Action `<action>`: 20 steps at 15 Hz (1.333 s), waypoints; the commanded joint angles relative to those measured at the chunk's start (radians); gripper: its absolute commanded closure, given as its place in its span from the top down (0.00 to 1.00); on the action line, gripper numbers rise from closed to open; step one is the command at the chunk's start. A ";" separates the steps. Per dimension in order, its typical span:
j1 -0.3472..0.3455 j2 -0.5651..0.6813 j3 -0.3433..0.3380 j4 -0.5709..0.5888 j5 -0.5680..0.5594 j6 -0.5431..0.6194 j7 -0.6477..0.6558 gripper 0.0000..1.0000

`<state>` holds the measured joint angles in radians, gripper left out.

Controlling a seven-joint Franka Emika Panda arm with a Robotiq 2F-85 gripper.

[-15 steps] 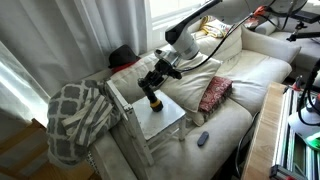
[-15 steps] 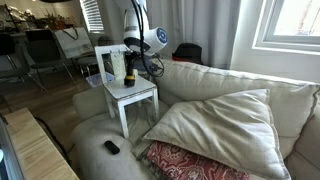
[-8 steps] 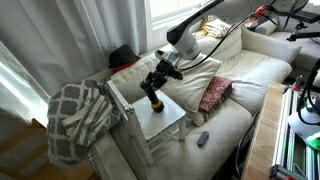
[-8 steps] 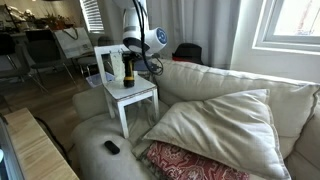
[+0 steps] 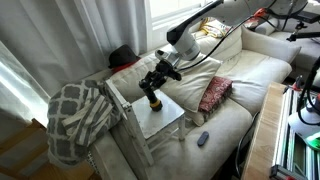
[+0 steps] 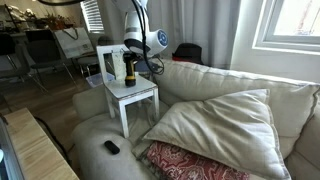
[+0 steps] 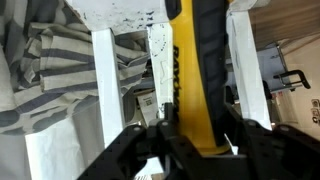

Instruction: Put the flashlight upright on the seat of the wooden

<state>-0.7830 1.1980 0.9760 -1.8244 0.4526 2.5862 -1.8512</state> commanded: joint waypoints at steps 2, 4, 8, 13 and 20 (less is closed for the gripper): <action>-0.043 0.079 0.035 0.008 0.006 -0.014 -0.098 0.25; -0.050 0.073 0.024 -0.003 0.001 -0.019 -0.092 0.25; -0.042 0.004 -0.018 -0.034 -0.024 -0.011 -0.043 0.25; -0.017 -0.066 -0.064 -0.047 -0.046 -0.070 -0.008 0.25; 0.040 -0.130 -0.136 -0.049 -0.038 -0.103 -0.023 1.00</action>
<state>-0.7822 1.1206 0.8915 -1.8623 0.4281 2.5096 -1.8893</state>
